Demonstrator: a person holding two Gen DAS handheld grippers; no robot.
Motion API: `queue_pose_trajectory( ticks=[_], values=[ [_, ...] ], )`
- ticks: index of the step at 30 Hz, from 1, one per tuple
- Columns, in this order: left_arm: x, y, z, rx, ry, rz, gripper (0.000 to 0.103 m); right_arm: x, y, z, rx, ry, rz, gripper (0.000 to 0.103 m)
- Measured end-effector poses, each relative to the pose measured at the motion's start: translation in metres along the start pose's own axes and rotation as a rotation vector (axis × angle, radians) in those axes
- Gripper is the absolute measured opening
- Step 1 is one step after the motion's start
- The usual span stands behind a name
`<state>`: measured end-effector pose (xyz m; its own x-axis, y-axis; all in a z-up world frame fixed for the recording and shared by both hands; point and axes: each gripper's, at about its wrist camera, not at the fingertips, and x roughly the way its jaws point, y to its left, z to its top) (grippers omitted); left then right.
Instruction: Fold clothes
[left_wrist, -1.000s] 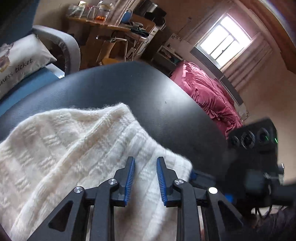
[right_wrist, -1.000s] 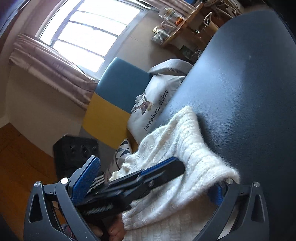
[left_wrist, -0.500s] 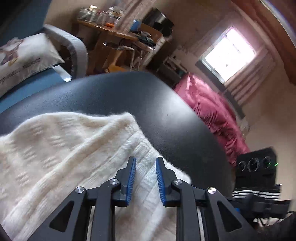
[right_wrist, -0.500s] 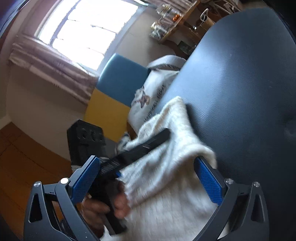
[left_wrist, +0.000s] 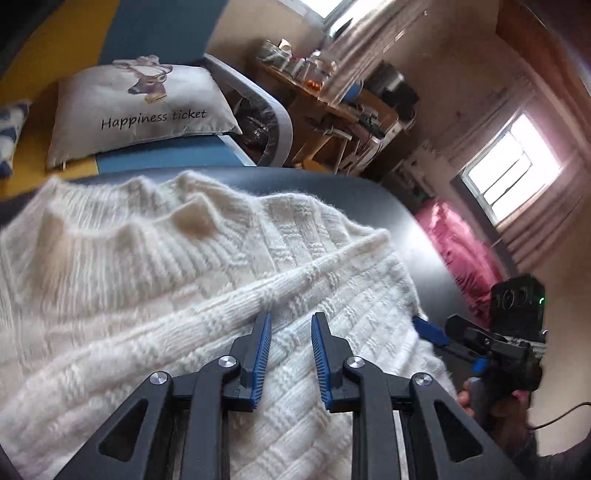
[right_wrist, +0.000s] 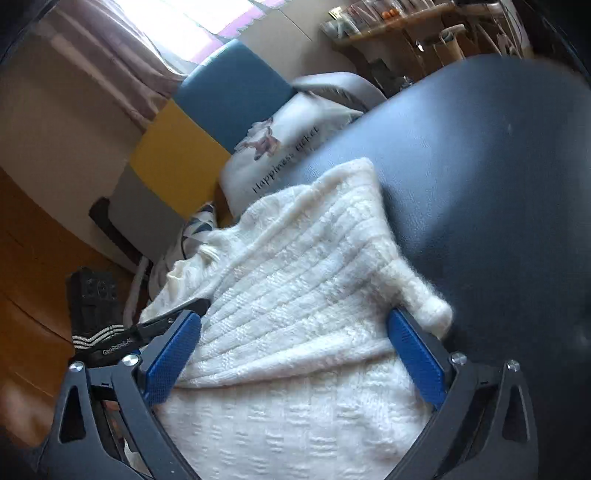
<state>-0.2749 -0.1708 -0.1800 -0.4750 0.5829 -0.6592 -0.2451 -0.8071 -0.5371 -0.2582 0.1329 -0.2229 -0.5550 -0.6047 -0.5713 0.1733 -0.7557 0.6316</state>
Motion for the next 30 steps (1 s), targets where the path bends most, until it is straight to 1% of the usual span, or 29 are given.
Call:
queue_pose_trajectory(
  ticks=[1,3,5,6,8,10,12,14,15,16,17,18,20,24,26,27,29,30],
  values=[
    [-0.001,-0.002,-0.001,0.007,-0.003,0.002,0.022,-0.002,0.002,-0.002,-0.017,-0.014,0.001,0.102],
    [-0.002,-0.009,0.001,0.033,-0.004,0.016,0.022,-0.003,0.007,-0.004,-0.058,0.001,-0.013,0.102],
    [-0.006,-0.015,0.002,0.063,-0.009,0.008,0.023,-0.005,0.015,-0.002,-0.109,0.028,-0.027,0.102],
    [-0.007,-0.018,0.004,0.078,-0.011,0.016,0.023,-0.009,0.019,0.001,-0.140,0.030,-0.011,0.102],
    [-0.008,-0.023,0.007,0.098,-0.013,0.052,0.023,-0.016,0.034,0.013,-0.249,0.021,0.035,0.102],
    [-0.009,-0.020,0.009,0.088,-0.012,0.089,0.023,-0.013,0.048,0.026,-0.372,0.041,0.033,0.102],
    [-0.010,-0.010,0.009,0.063,-0.011,0.124,0.023,0.001,0.051,0.039,-0.470,0.095,0.018,0.102],
    [-0.010,0.000,0.008,0.032,-0.017,0.121,0.023,0.020,0.044,0.053,-0.494,0.172,0.008,0.102],
    [-0.010,0.006,0.007,0.016,-0.020,0.115,0.023,0.032,0.037,0.057,-0.484,0.237,0.006,0.102],
    [-0.011,0.008,0.006,0.009,-0.023,0.112,0.023,0.038,0.029,0.056,-0.474,0.278,0.003,0.102],
    [-0.012,0.009,0.006,0.008,-0.026,0.109,0.023,0.041,0.024,0.055,-0.476,0.295,-0.009,0.102],
    [-0.013,0.008,0.006,0.006,-0.030,0.105,0.023,0.043,0.020,0.054,-0.479,0.308,-0.015,0.102],
    [-0.019,0.006,0.007,0.006,-0.047,0.083,0.023,0.039,0.025,0.055,-0.489,0.314,0.001,0.102],
    [-0.030,0.006,0.004,0.025,-0.076,0.104,0.023,0.038,0.050,0.064,-0.562,0.284,0.013,0.102],
    [-0.029,0.011,0.002,0.020,-0.059,0.147,0.024,0.053,0.061,0.067,-0.590,0.309,-0.013,0.102],
    [-0.028,0.014,0.001,0.017,-0.048,0.174,0.023,0.065,0.062,0.067,-0.598,0.346,-0.054,0.102],
    [-0.029,0.021,0.000,-0.003,-0.043,0.179,0.021,0.086,0.059,0.067,-0.620,0.398,-0.153,0.102],
    [-0.031,0.023,0.000,-0.014,-0.048,0.178,0.021,0.091,0.057,0.065,-0.639,0.393,-0.177,0.102]
  ],
)
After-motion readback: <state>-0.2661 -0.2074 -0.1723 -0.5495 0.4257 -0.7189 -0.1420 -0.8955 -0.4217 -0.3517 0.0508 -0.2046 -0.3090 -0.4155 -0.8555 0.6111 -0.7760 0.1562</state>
